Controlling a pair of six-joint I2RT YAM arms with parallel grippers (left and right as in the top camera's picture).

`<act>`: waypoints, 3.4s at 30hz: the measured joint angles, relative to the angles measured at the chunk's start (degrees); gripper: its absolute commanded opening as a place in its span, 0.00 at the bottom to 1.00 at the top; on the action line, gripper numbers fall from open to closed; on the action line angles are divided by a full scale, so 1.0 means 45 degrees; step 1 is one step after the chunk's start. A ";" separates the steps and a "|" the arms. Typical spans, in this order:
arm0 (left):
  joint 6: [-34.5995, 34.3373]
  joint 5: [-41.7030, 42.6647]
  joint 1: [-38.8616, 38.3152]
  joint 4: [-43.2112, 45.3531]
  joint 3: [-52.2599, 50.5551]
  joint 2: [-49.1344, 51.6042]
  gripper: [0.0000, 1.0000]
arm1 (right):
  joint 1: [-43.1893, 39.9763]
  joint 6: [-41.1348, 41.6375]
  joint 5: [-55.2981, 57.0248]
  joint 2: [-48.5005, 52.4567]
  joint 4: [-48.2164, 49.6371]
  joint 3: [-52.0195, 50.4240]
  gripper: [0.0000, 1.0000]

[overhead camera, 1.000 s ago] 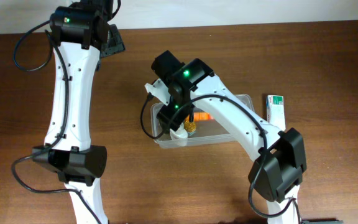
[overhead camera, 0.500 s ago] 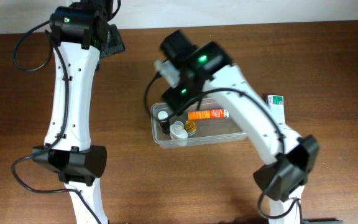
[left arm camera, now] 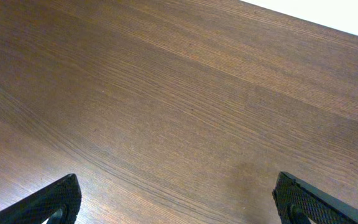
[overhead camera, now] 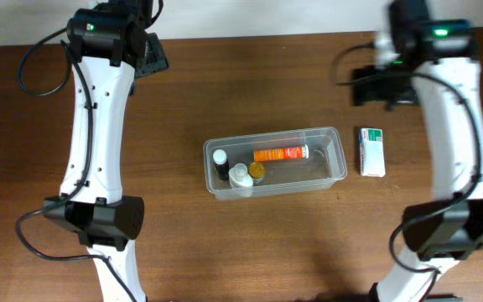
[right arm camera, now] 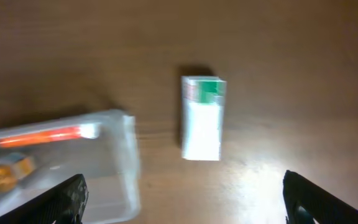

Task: Pack container
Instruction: 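Release the spray bottle and raise right gripper toward the Panadol box, then grasp the white-and-green Panadol box with right gripper and lift it, then carry the Panadol box over the container and lower it inside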

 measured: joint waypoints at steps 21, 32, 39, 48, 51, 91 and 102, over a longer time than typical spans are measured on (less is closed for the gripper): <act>0.0000 -0.0039 0.0000 0.0000 0.0000 -0.0005 0.99 | -0.2001 -0.2443 -0.1268 0.0019 0.8228 -0.9559 0.99; 0.0000 -0.0039 0.0000 0.0000 0.0000 -0.0005 1.00 | -0.2001 -0.3007 -0.1059 0.0019 0.9462 -1.0962 0.44; 0.0000 -0.0039 0.0000 0.0000 0.0000 0.0000 0.99 | -0.2001 -0.3002 -0.1054 0.0019 0.9442 -1.0962 0.40; 0.0000 -0.0039 0.0000 0.0000 0.0000 0.0000 1.00 | -0.2001 -0.2997 -0.1049 0.0049 0.6173 -0.8981 0.38; 0.0000 -0.0039 0.0000 -0.0005 0.0000 -0.0005 0.99 | -0.2001 -0.3011 -0.1059 0.0063 0.4313 -0.6552 0.35; 0.0000 -0.0039 0.0000 -0.0019 0.0000 -0.0005 0.99 | 0.3497 -1.4095 -0.3245 -0.0335 0.1277 -0.4527 0.40; 0.0000 -0.0039 0.0000 -0.0015 0.0000 -0.0005 0.99 | 0.3497 -1.4450 -0.2594 -0.0335 0.1302 -0.4527 0.60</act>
